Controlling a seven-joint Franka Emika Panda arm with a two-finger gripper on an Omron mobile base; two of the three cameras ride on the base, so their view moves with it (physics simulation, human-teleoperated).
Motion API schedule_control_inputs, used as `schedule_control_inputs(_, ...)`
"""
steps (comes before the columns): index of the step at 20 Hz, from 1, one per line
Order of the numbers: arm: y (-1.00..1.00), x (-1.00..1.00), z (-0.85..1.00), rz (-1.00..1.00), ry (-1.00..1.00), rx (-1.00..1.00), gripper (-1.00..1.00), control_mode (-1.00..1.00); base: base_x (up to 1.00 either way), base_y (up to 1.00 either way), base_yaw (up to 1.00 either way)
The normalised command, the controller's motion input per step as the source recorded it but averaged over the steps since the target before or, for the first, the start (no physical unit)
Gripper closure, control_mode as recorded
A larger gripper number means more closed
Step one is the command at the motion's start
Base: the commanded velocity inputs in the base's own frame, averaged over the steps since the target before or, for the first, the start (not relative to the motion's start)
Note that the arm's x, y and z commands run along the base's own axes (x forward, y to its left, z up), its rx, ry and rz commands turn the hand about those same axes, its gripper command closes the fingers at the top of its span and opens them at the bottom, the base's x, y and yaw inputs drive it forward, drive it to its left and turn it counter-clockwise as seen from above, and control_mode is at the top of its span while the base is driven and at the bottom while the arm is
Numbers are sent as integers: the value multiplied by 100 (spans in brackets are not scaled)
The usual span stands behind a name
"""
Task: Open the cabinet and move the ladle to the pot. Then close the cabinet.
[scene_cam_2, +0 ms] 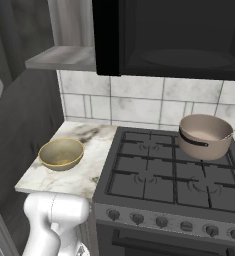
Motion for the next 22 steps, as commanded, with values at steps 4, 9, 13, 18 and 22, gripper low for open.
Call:
schedule_control_inputs(4, 13, 16, -4, 0, -1, 0, -100, -100, 0, 0, 0)
schedule_control_inputs(9, 12, 10, -1, 0, -2, 0, -100, -100, 0, 0, 0)
schedule_control_inputs(13, 13, 11, -2, 0, -1, 0, -100, -100, 0, 0, 0)
schedule_control_inputs(18, 9, 19, -5, 0, 0, 0, -100, -100, 0, 0, 0)
schedule_control_inputs(22, 8, 26, -7, 0, 0, 0, -100, -100, 0, 0, 0)
